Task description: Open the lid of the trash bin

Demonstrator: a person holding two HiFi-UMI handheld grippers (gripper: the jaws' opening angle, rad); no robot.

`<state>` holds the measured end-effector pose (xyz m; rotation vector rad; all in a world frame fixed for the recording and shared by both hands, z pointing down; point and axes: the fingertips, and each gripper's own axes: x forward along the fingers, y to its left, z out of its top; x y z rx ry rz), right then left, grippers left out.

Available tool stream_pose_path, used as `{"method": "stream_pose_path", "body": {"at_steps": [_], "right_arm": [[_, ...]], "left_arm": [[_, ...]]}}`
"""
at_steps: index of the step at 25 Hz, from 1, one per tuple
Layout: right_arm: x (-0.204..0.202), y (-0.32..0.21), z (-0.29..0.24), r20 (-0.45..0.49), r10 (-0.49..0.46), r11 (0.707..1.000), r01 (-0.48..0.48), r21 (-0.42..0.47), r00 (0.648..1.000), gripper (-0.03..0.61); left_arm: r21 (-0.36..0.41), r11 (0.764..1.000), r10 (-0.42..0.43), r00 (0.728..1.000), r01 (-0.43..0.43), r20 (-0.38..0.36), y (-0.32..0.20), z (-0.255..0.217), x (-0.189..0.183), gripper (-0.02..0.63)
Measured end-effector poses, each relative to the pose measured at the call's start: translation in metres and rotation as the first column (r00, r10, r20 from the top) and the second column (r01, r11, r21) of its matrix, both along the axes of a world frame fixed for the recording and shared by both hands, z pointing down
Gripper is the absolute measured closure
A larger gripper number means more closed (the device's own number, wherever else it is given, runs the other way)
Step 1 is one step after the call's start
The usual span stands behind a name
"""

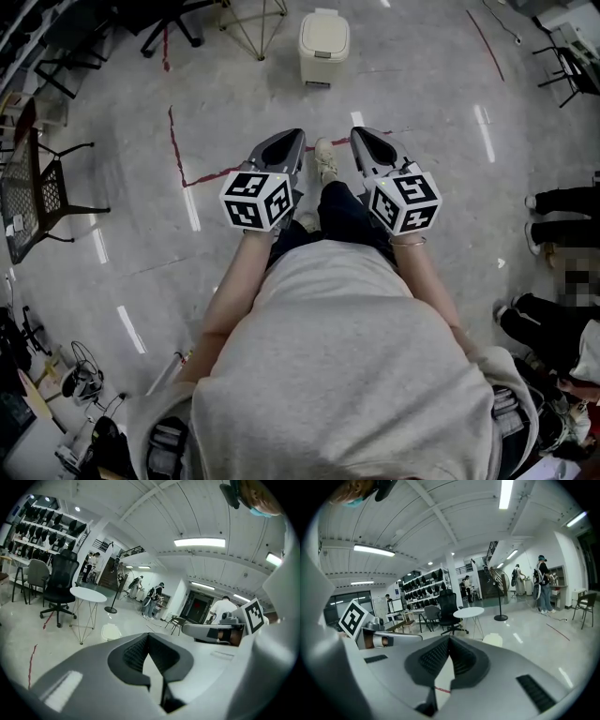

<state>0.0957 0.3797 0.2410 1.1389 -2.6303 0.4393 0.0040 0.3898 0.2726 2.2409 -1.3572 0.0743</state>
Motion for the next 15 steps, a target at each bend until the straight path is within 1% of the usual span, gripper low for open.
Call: {"method": "stream_pose_path", "body": {"at_steps": [4, 7, 12, 15], "right_arm": [[-0.009, -0.038, 0.006, 0.022, 0.0, 1.0, 0.0, -0.003, 1.0, 0.571], [-0.019, -0.078, 0.008, 0.032, -0.02, 1.0, 0.019, 0.004, 0.999, 0.571], [-0.025, -0.159, 0.013, 0.028, -0.055, 0.998, 0.055, -0.007, 0.998, 0.571], [-0.032, -0.204, 0.019, 0.012, -0.104, 0.994, 0.105, -0.028, 0.994, 0.571]], "left_arm": [[-0.004, 1.0, 0.0, 0.999, 0.0, 0.034, -0.036, 0.006, -0.01, 0.604], [0.007, 1.0, -0.013, 0.999, 0.013, 0.052, -0.076, 0.005, -0.017, 0.604], [-0.011, 0.999, -0.038, 0.998, 0.039, 0.048, -0.154, 0.01, -0.018, 0.604], [-0.043, 0.998, -0.05, 0.998, 0.052, 0.046, -0.195, 0.019, -0.015, 0.604]]}}
